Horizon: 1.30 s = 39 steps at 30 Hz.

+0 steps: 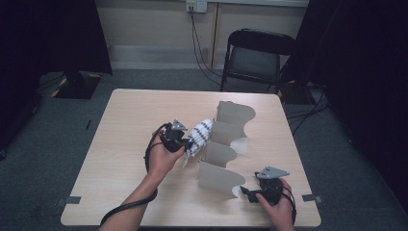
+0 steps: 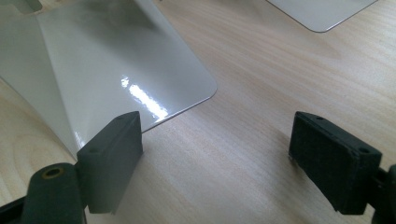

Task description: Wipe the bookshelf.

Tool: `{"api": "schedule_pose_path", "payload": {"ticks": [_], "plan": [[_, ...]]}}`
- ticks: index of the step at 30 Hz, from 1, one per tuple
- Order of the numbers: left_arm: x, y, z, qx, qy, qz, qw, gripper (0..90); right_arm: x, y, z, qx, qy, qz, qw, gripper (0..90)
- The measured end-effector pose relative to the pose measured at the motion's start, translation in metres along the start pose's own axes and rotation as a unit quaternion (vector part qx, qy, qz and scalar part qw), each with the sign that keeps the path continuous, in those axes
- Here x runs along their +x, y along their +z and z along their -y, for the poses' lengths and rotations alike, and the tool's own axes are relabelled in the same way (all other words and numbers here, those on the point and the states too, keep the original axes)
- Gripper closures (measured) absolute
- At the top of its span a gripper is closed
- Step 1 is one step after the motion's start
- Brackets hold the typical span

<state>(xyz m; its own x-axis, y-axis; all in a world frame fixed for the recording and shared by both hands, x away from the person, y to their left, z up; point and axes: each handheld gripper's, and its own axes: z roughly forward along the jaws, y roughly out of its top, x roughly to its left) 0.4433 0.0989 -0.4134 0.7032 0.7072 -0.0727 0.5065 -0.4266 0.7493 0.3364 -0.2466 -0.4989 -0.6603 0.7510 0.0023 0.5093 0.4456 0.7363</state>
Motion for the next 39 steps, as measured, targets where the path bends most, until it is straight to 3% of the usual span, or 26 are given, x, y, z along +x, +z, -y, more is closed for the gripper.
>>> {"api": "schedule_pose_path", "payload": {"ticks": [9,18,24,39], "plan": [[-0.004,-0.019,-0.029,-0.034,0.021,-0.012,0.9991,80.4,0.0,0.0,0.0,0.0,0.0,0.0,1.0,16.4],[-0.006,-0.023,-0.038,-0.055,0.028,-0.013,0.998,80.2,0.0,0.0,0.0,0.0,0.0,0.0,1.0,16.4],[-0.008,-0.013,-0.031,-0.031,0.042,-0.012,0.9985,80.2,0.0,0.0,0.0,0.0,0.0,0.0,1.0,16.4],[-0.008,0.018,0.0,0.012,0.027,0.002,0.9996,80.0,0.0,0.0,0.0,0.0,0.0,0.0,1.0,16.4]]}}
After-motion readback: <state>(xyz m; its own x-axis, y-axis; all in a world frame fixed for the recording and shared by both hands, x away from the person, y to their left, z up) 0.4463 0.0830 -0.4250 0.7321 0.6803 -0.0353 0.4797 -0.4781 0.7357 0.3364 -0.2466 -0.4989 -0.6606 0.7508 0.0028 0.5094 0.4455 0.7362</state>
